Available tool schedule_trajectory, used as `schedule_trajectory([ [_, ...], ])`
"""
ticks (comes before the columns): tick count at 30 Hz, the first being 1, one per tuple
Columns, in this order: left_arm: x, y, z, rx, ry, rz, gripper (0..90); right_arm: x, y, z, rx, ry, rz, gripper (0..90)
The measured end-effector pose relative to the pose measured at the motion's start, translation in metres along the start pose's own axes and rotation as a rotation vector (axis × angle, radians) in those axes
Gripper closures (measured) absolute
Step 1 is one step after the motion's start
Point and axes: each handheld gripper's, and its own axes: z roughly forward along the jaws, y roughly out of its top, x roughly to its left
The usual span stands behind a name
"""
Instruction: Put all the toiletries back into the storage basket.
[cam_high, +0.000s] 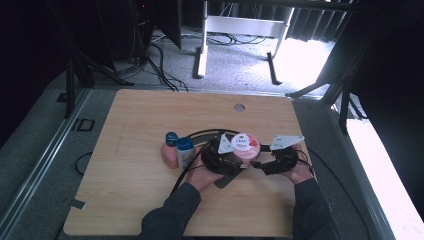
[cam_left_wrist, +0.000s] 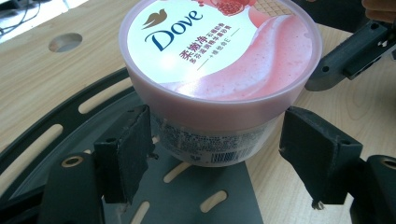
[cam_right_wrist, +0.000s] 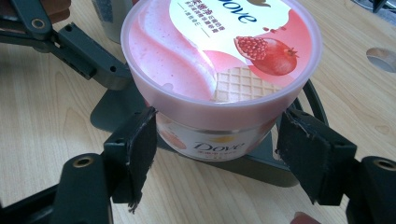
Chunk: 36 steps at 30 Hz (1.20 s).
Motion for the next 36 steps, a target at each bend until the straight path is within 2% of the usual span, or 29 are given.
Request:
schedule_trajectory([
  [8, 0.002, 0.005, 0.005, -0.001, 0.016, 0.001, 25.8, -0.006, 0.001, 0.000, -0.005, -0.012, 0.005, 28.5],
  [13, 0.005, 0.008, 0.011, 0.009, 0.007, -0.002, 25.8, -0.011, 0.000, 0.001, 0.010, -0.013, 0.013, 28.6],
  [36, 0.015, 0.009, 0.036, 0.032, 0.046, -0.024, 25.9, -0.030, 0.000, 0.018, 0.061, -0.046, 0.044, 28.7],
])
